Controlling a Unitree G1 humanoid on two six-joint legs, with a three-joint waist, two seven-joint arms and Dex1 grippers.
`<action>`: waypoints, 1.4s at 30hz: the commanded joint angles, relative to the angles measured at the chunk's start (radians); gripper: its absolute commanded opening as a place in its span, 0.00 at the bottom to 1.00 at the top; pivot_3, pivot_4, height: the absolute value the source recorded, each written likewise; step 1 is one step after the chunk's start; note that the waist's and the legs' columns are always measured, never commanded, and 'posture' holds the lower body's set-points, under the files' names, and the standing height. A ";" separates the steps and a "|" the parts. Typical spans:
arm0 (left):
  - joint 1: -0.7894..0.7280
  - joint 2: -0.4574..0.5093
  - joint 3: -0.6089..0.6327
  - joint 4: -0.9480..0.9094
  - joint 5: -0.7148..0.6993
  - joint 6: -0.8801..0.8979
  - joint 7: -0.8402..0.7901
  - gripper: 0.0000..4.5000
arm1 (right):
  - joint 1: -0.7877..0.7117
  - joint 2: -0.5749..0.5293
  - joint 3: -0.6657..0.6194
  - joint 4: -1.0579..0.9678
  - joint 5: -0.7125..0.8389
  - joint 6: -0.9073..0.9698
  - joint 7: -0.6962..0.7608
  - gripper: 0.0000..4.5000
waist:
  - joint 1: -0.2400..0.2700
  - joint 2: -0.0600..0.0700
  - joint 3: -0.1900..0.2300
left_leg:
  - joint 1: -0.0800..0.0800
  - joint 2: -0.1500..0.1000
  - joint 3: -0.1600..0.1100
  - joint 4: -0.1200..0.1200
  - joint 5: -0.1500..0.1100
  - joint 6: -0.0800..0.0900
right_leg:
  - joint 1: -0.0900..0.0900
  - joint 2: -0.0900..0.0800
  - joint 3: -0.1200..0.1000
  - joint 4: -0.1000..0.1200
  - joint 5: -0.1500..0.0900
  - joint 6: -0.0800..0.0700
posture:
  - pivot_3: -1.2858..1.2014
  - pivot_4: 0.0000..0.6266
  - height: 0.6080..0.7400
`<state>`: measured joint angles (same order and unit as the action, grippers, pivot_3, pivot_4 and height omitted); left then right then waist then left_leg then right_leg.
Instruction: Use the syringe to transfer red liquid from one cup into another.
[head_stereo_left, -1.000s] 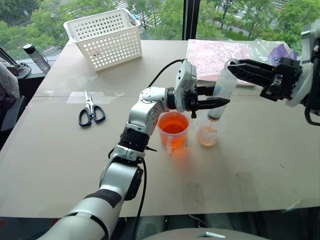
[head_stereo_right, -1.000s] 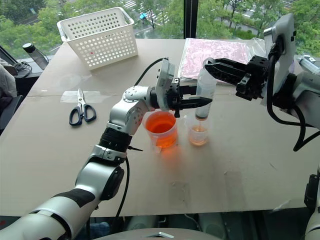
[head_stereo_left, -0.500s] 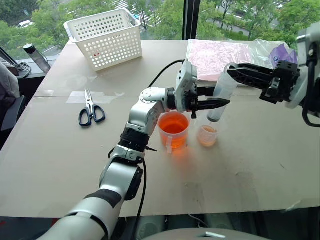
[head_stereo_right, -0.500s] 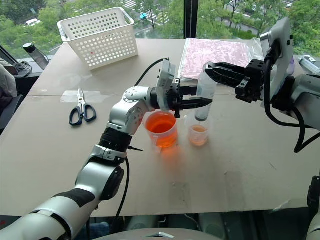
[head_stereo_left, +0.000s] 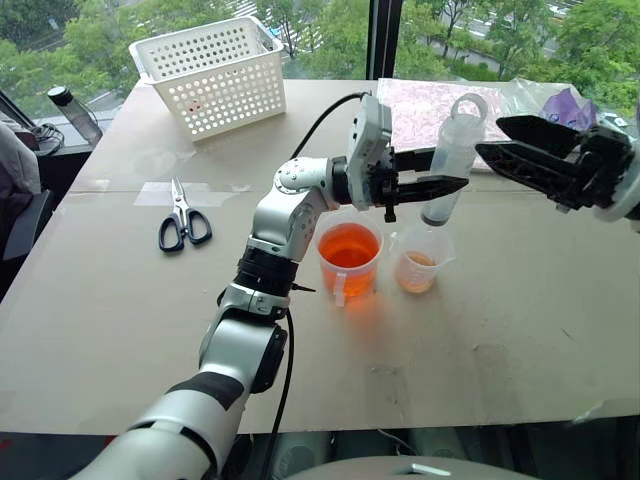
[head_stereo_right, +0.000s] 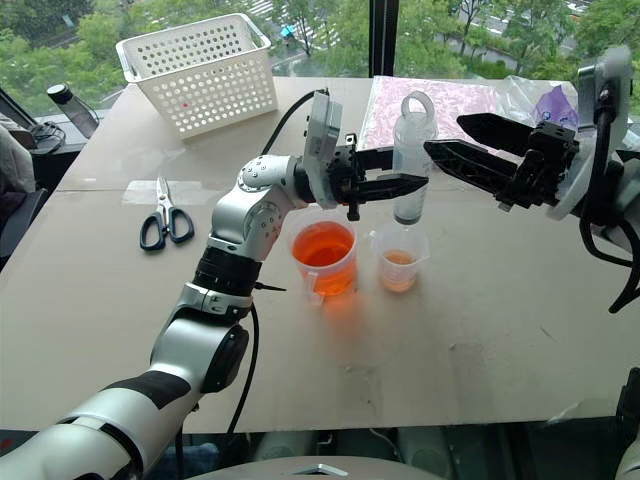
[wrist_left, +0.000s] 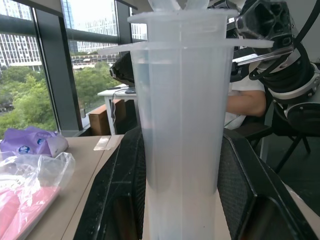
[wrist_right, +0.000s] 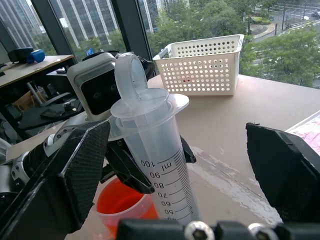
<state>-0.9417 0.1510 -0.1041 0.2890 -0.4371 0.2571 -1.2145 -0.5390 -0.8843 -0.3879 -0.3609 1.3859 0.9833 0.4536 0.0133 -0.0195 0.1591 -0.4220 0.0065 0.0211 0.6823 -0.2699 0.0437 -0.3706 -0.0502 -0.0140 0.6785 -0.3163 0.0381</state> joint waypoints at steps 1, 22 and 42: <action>-0.022 -0.003 0.016 -0.041 -0.025 -0.009 0.003 0.31 | 0.031 0.007 -0.070 -0.031 0.042 -0.037 0.051 0.98 | -0.001 0.000 0.000 | 0.000 0.000 0.000 0.000 0.000 0.000 | 0.000 0.000 0.000 0.000 0.000 0.000 | 0.52 0.24 1.00; -0.008 -0.008 0.002 -0.061 -0.029 -0.004 0.009 0.31 | -0.115 0.181 0.190 -0.072 -0.225 -0.127 0.034 0.93 | 0.001 0.000 0.000 | 0.000 0.000 0.000 0.002 0.000 0.000 | 0.000 0.001 0.000 0.001 0.000 0.000 | 0.52 0.24 1.00; -0.017 -0.013 0.011 -0.051 -0.036 -0.024 0.046 0.60 | -0.112 0.204 0.169 -0.075 -0.247 -0.120 0.044 0.49 | -0.001 0.000 0.000 | 0.000 0.000 0.000 0.002 0.000 0.000 | 0.000 0.001 0.000 0.001 0.000 0.000 | 0.52 0.24 1.00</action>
<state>-0.9386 0.1431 -0.1087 0.2759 -0.4659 0.2566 -1.1815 -0.6373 -0.6832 -0.1990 -0.4134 1.1071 0.8664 0.4909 0.0124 -0.0191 0.1588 -0.4216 0.0067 0.0207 0.6839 -0.2698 0.0436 -0.3707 -0.0493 -0.0139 0.6791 -0.3162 0.0382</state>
